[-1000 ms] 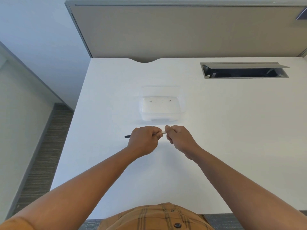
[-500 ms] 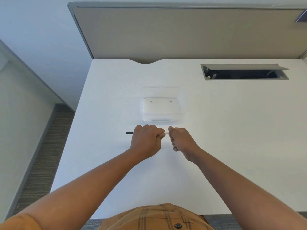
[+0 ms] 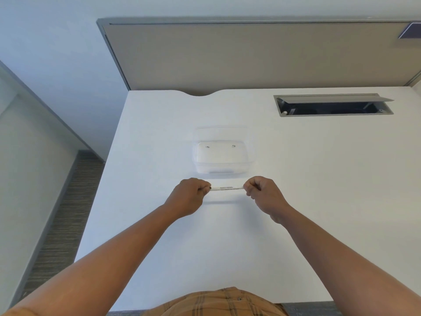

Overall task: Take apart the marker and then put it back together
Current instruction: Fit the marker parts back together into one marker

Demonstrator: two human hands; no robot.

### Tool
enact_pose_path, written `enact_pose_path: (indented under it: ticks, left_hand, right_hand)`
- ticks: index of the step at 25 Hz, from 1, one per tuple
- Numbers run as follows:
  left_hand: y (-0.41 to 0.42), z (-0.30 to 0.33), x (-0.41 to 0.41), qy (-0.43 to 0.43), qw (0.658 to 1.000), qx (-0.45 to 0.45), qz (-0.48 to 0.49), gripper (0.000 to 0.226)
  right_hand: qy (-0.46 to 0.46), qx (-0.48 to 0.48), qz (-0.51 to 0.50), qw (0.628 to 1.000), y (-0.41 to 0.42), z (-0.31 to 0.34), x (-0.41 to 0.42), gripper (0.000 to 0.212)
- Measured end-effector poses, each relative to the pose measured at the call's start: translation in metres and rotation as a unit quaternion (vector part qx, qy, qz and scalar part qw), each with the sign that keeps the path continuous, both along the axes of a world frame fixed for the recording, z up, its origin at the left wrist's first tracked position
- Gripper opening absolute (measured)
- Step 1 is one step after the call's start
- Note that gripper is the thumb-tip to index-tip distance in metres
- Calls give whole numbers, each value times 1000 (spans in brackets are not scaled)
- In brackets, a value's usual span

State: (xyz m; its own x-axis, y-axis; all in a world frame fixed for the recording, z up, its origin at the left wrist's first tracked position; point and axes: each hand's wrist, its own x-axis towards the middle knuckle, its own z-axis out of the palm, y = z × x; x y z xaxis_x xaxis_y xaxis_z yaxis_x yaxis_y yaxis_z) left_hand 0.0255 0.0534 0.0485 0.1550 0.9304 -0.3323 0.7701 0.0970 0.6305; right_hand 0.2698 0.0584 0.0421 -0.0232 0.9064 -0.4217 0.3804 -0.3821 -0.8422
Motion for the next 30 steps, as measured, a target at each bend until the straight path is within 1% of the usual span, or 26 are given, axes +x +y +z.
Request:
enact_pose_path:
  ticks: [2, 5, 8, 14, 18, 21, 30]
  left_hand:
    - [1, -3, -7, -26, 999, -13, 39, 21]
    - [-1, -11, -9, -47, 997, -9, 69, 22]
    - [-1, -23, -9, -47, 996, -3, 74, 19]
    - [2, -39, -6, -34, 995, -2, 90, 20]
    - [3, -51, -4, -16, 997, 29, 65, 25]
    - [3, -56, -2, -15, 998, 33, 58, 26]
    - [6, -62, -3, 1, 999, 34, 35, 26]
  right_hand:
    - [12, 1, -7, 1000, 0, -4, 1, 17]
    - [-1, 14, 5, 1000, 1, -13, 1, 15]
    - [-41, 28, 23, 999, 2, -21, 3, 7]
    - [-142, 90, 82, 982, 5, -41, 4, 6]
    - [-186, 126, 113, 968, 9, -57, 7, 10]
    - [-212, 140, 122, 960, 10, -65, 8, 13]
    - [-233, 160, 127, 951, 11, -75, 6, 14]
